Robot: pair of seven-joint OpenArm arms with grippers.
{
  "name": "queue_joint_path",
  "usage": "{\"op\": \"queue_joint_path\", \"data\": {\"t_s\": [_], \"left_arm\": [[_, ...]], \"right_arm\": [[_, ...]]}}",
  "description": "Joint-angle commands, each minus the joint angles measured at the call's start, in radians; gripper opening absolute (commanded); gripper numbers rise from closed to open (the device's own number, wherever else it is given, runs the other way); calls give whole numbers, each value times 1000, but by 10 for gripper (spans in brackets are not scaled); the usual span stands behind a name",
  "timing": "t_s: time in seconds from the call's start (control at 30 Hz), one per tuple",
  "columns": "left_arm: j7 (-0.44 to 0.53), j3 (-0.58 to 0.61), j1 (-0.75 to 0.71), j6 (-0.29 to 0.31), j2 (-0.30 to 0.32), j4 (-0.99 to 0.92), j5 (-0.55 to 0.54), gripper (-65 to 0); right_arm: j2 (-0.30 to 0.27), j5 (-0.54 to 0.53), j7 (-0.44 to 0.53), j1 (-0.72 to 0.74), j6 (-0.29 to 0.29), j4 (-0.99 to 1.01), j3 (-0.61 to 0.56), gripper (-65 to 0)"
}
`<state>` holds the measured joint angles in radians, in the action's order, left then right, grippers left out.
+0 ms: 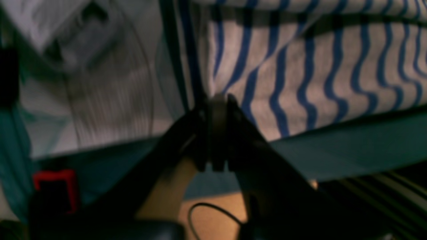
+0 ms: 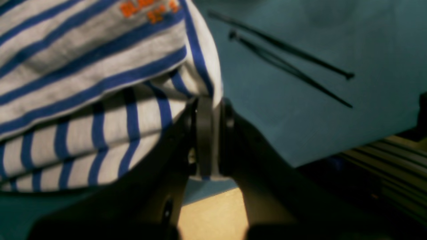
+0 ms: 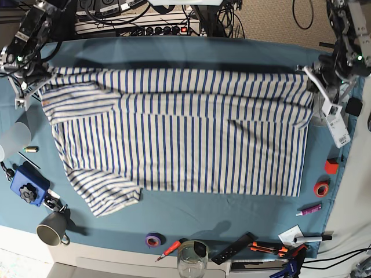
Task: Fold the T-shirt properly
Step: 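Regrasp the folded edge with both grippers and drag it back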
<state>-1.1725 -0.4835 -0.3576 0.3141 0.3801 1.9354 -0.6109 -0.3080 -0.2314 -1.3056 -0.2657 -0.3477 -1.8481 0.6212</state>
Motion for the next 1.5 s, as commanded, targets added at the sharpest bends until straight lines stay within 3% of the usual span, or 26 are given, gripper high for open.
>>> {"op": "queue_joint_path", "data": {"t_s": [0.0, 0.37, 0.9, 0.97, 1.0, 1.07, 1.17, 1.33, 1.47], "left_arm": [[10, -21, -12, -2, 19, 21, -18, -650], [-40, -32, -92, 0, 19, 25, -39, -650], [-6, -32, -111, 1, 19, 25, -29, -650], [-6, -32, -111, 1, 19, 25, -29, -604], [-6, -32, -111, 1, 19, 25, -29, -570], [-6, -32, -111, 1, 19, 25, -29, -515], [-10, -32, -111, 0, 19, 25, -29, -483], [-37, -32, -111, 0, 19, 71, 14, -483], [-28, -32, -111, 0, 19, 173, 104, -483]], "right_arm": [[-19, 23, 10, -11, 5, -26, 9, -650], [-19, -31, -26, -108, 8, -36, 9, -650], [-19, -62, -22, -130, -6, -36, 9, -650], [-19, -79, -23, -131, -27, -36, 9, -650], [-19, -90, -24, -131, -34, -36, 9, -641], [-19, -93, -30, -131, -45, -36, 9, -560], [-19, -93, -32, -131, -45, -36, 9, -467], [-19, -93, -79, -131, -37, -88, 9, -463], [-19, -93, -53, -131, -37, -182, 9, -463]]}}
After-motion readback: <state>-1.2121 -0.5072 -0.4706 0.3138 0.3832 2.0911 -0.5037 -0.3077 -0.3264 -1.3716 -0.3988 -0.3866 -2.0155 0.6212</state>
